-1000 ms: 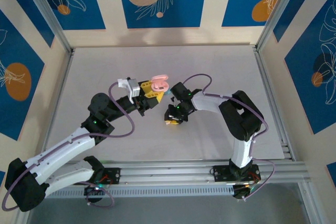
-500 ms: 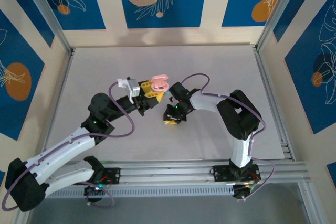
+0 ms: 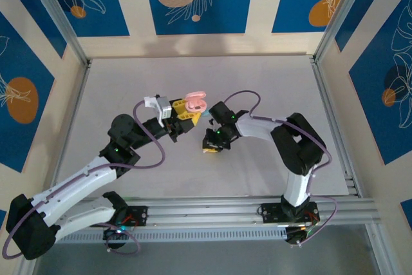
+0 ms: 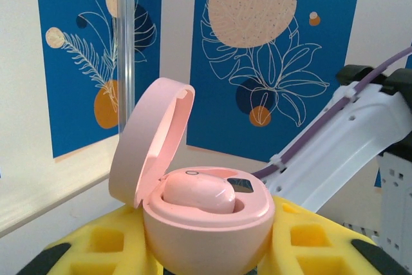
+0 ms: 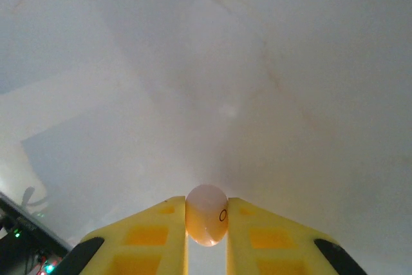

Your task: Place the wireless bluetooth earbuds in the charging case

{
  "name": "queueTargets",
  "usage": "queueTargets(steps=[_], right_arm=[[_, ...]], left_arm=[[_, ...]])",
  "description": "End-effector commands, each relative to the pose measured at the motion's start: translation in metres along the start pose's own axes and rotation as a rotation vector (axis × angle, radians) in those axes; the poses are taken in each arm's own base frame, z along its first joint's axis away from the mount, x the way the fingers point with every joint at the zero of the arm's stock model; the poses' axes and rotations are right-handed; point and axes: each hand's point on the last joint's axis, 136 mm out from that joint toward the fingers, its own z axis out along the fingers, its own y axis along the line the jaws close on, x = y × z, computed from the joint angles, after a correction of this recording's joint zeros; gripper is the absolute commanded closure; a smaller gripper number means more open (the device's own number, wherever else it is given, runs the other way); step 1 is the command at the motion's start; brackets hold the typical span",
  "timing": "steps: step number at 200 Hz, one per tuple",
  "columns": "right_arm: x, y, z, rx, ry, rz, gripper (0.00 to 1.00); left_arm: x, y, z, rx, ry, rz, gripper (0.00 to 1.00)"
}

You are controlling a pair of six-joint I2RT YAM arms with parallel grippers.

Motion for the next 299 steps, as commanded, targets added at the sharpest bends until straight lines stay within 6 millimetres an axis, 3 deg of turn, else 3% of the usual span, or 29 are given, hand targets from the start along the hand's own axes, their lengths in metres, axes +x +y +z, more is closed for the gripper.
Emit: queueTargets(steps=[1, 72, 118, 151, 208, 299], right_arm=[[-0.007, 0.006, -0.036, -0.035, -0.09, -0.02, 0.81], [-0.004, 0.017, -0.148, -0.07, -0.329, -0.127, 0.81], [0.008, 0.042, -0.218, -0.127, -0.471, -0.253, 0.8], [0.019, 0.066, -0.253, -0.191, -0.533, -0.346, 0.8], [0.035, 0.102, -0.274, -0.257, -0.543, -0.481, 0.8], [0.033, 0.129, -0.275, -0.278, -0.536, -0.575, 0.8]], left_arm=[[0.001, 0.001, 0.001, -0.011, 0.004, 0.022, 0.69], [0.037, 0.013, 0.006, -0.048, 0.108, 0.025, 0.69], [0.051, 0.013, 0.009, -0.032, 0.143, 0.021, 0.69], [0.058, 0.014, 0.01, -0.027, 0.162, 0.018, 0.69], [0.068, 0.011, 0.014, 0.009, 0.195, -0.002, 0.68], [0.069, 0.003, 0.016, 0.054, 0.206, -0.012, 0.68]])
